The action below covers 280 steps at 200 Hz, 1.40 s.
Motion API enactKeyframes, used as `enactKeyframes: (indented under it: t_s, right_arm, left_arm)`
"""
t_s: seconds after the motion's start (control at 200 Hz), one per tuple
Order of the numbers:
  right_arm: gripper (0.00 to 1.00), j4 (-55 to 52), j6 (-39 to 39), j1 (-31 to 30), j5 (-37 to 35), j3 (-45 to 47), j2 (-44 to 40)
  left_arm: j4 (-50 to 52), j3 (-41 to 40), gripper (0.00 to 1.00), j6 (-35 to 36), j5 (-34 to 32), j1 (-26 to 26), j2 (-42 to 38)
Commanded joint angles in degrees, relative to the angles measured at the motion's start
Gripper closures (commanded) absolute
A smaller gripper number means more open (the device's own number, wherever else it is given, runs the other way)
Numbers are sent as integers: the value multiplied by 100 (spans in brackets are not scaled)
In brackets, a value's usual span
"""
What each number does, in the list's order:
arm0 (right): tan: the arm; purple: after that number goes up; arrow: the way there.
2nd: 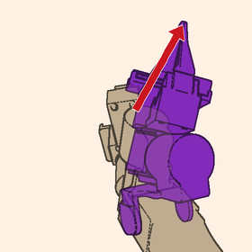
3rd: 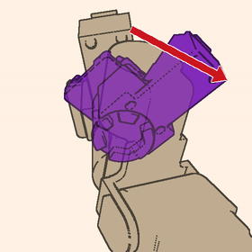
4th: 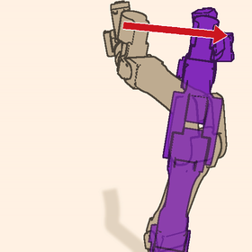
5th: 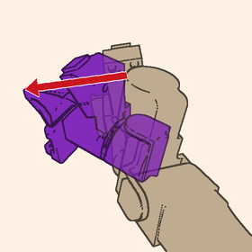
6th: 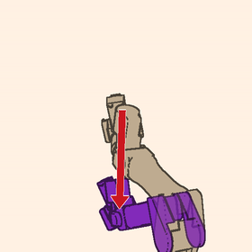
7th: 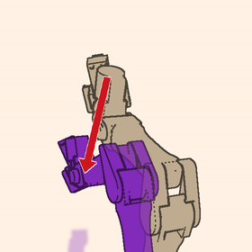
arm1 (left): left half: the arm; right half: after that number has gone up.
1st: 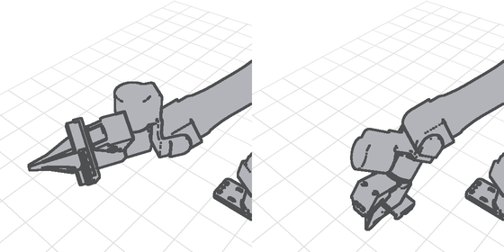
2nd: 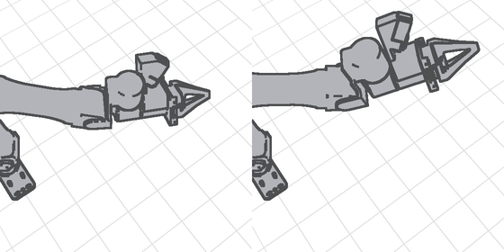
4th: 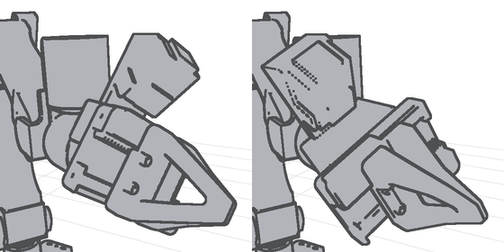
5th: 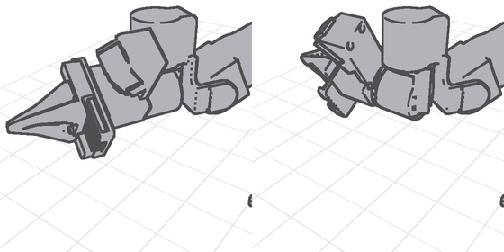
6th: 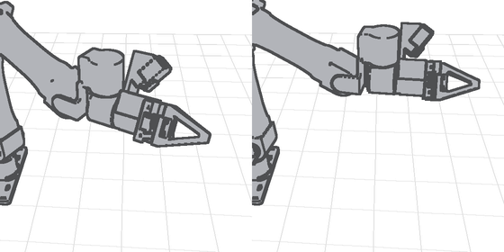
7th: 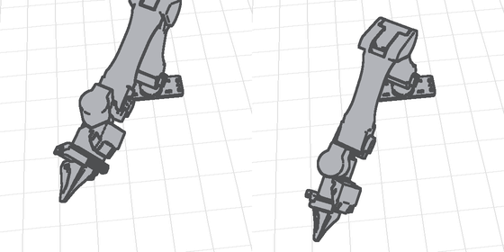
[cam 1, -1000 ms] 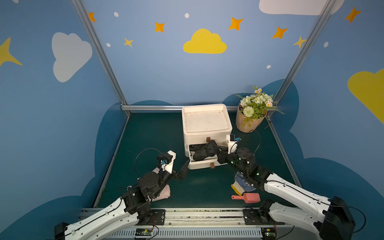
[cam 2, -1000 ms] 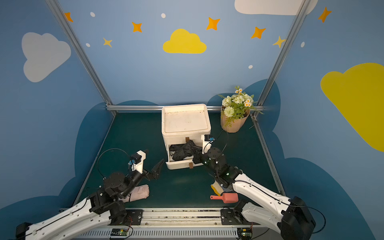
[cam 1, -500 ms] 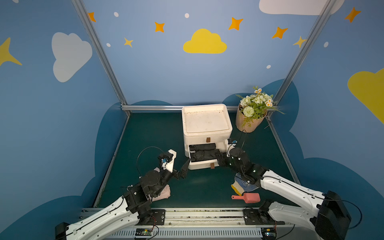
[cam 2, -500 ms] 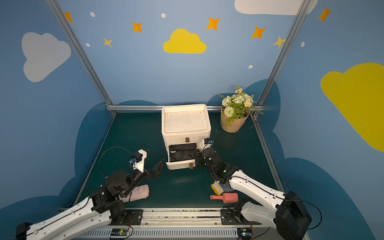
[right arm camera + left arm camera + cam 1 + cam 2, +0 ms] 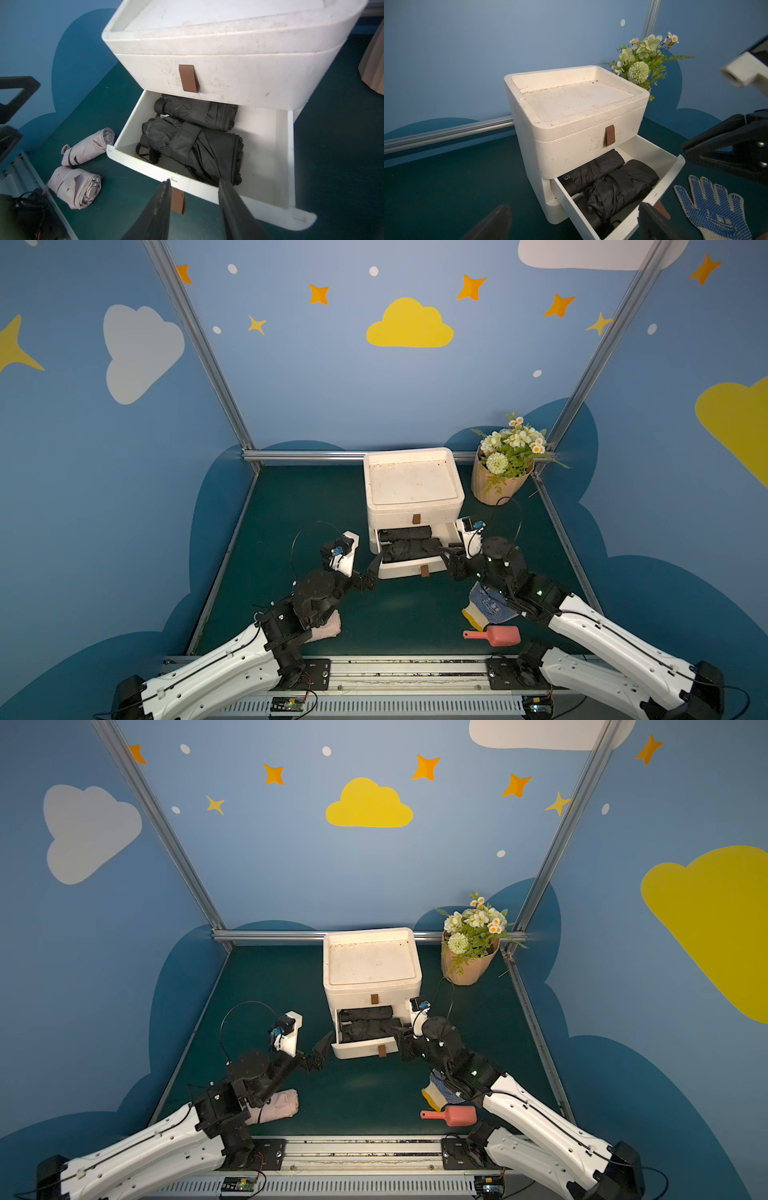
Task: Place the umbrella in the drawer by color
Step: Place the umbrella in the drawer, then close the drawer in the storage box.
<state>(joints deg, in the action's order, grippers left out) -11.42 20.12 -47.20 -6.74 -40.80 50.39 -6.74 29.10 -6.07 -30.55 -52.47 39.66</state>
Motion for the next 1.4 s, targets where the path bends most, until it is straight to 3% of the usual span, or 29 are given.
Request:
enactKeyframes:
  t_s: [0.0, 0.18, 0.415, 0.586, 0.806, 1.141, 1.397]
  right_arm:
    - [58, -21, -157, -51, 501, 194, -195]
    - [59, 48, 58, -230, 818, 795, -451]
    - [60, 364, 446, -411, 761, 1372, -579]
    - [60, 529, 484, -466, 738, 1496, -428]
    - [60, 733, 507, -487, 683, 1593, -339]
    - [60, 1157, 626, -505, 120, 1737, 13]
    - [60, 2026, 902, -510, -198, 1624, 511]
  left_arm:
    - [96, 437, 0, -170, -138, 171, 288]
    - [420, 1126, 0, -484, 104, 797, 955]
    - [1075, 2149, 0, -1444, 321, 1785, 2116]
    - [1821, 3204, 0, -1985, 1264, 2599, 3217]
    - [1724, 3879, 3, -2136, 1771, 2889, 4057]
    - [1635, 4464, 22, -2168, 2117, 2899, 4769]
    - [1773, 4556, 63, -2213, 2088, 2832, 5052]
